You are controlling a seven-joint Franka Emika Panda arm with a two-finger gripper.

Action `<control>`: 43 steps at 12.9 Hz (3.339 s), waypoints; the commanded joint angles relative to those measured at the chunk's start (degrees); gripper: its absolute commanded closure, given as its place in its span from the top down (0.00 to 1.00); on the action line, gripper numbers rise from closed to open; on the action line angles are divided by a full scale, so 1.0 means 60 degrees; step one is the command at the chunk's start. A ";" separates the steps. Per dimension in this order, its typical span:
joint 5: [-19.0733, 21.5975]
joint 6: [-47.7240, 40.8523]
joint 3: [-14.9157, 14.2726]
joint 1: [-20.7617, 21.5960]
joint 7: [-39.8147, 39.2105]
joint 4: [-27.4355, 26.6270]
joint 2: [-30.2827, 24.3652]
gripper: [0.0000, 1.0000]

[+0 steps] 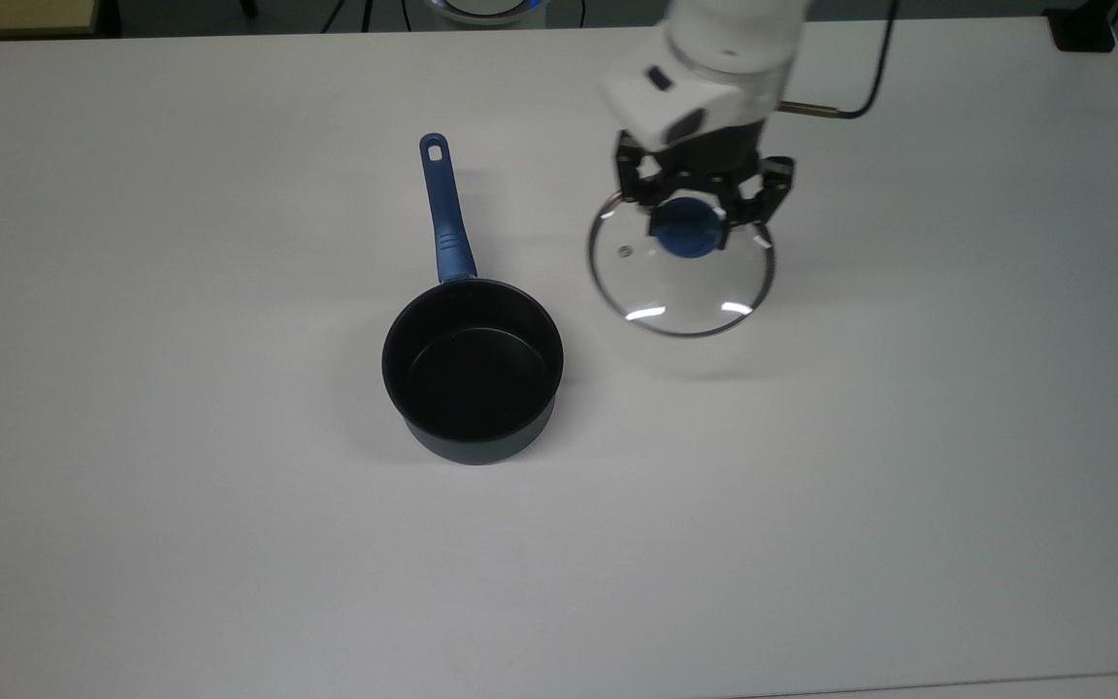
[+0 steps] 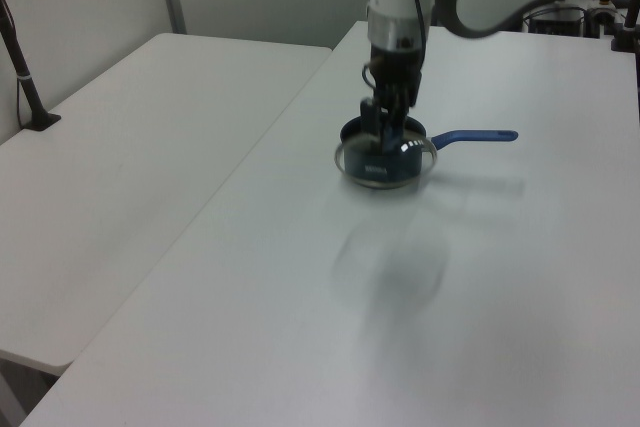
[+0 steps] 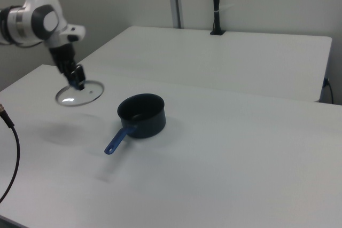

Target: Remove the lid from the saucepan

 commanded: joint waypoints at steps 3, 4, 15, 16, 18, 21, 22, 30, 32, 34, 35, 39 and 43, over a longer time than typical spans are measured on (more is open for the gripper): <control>-0.0225 0.0311 -0.0103 0.1230 0.1175 -0.1123 0.0130 0.51; -0.0298 0.0545 -0.0205 0.1450 0.1337 -0.1109 0.0321 0.51; -0.0518 0.1001 -0.0382 0.1833 0.1968 -0.1109 0.1553 0.56; -0.0533 0.0987 -0.0368 0.1818 0.1939 -0.1109 0.1582 0.57; -0.0518 0.0957 -0.0382 0.1789 0.1924 -0.1109 0.1597 0.60; -0.0504 0.0855 -0.0426 0.1760 0.1880 -0.1094 0.1568 0.86; -0.0475 0.0855 -0.0600 0.1818 0.1880 -0.1050 0.1553 1.00; 0.1018 -0.1774 -0.1217 0.1046 -0.0413 0.0485 0.0370 1.00; 0.0962 -0.2935 -0.1101 0.0167 -0.2037 0.0606 -0.0420 1.00; 0.0888 -0.3420 -0.1085 -0.0828 -0.3444 0.0532 -0.1037 1.00; 0.0873 -0.3582 -0.1071 -0.1384 -0.4090 0.0532 -0.1330 1.00; 0.0244 -0.3526 -0.1085 -0.2472 -0.4389 0.0503 -0.1596 1.00; -0.0019 -0.3365 -0.1188 -0.2532 -0.4375 0.0532 -0.1582 1.00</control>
